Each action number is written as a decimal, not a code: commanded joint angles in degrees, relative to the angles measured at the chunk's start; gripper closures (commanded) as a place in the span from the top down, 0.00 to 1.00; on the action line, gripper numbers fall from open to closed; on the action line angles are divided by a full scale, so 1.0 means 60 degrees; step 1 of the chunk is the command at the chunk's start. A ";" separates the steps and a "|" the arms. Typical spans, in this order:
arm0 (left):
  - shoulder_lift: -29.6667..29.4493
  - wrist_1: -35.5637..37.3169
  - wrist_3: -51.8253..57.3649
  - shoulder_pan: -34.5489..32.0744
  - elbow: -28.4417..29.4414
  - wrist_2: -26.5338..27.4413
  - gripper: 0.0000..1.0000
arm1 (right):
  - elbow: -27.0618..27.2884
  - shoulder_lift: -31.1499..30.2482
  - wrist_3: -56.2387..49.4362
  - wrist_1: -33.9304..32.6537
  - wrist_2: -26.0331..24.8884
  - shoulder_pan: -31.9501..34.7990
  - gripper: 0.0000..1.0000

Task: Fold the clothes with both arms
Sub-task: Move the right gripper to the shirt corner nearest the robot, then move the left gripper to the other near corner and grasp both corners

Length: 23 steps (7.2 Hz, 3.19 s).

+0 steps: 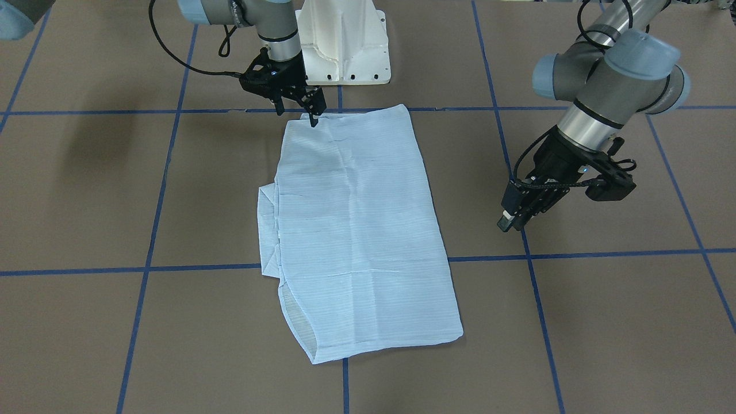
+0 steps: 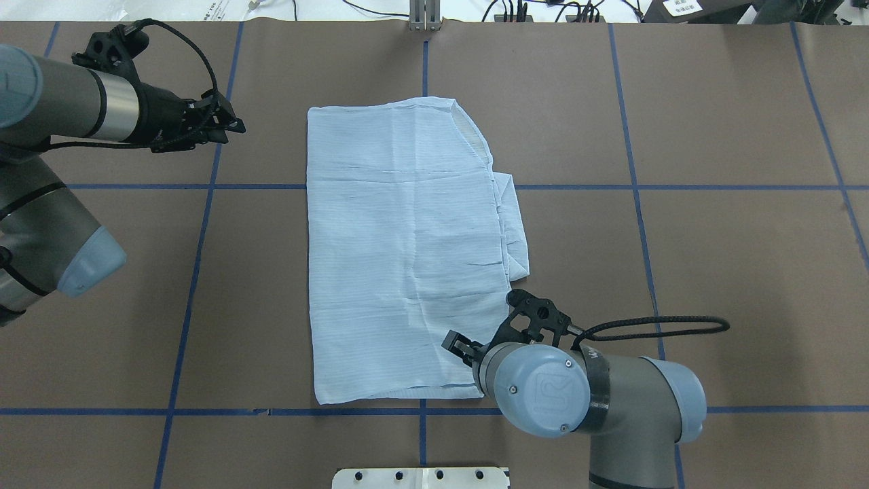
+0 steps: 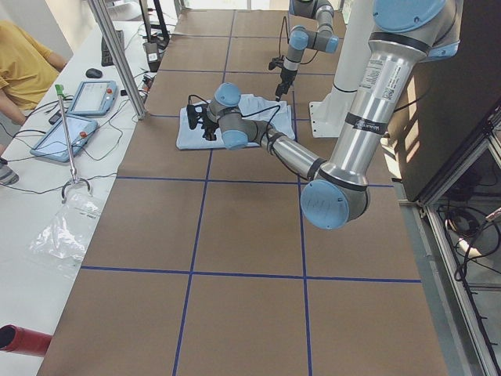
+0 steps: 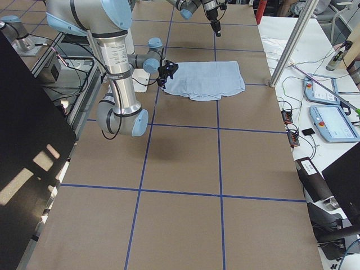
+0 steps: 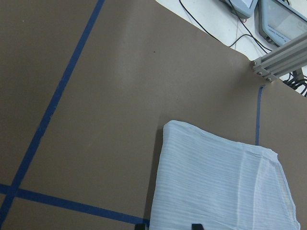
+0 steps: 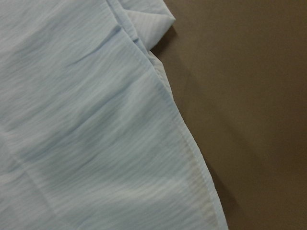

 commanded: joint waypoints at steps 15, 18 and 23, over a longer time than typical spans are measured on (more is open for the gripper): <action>0.0178 0.0015 -0.0103 -0.0044 -0.0190 0.0100 0.43 | -0.0490 0.0293 0.3798 0.0124 -0.0139 -0.0345 0.00; 0.0193 0.0015 -0.0335 -0.0015 -0.0263 0.0100 0.43 | -0.0286 0.0249 0.3783 0.0021 -0.0124 -0.0331 0.00; 0.0411 0.1660 -0.7222 0.3607 -0.2411 0.2042 0.46 | -0.0109 0.0132 0.3812 0.0021 -0.0124 -0.0345 0.00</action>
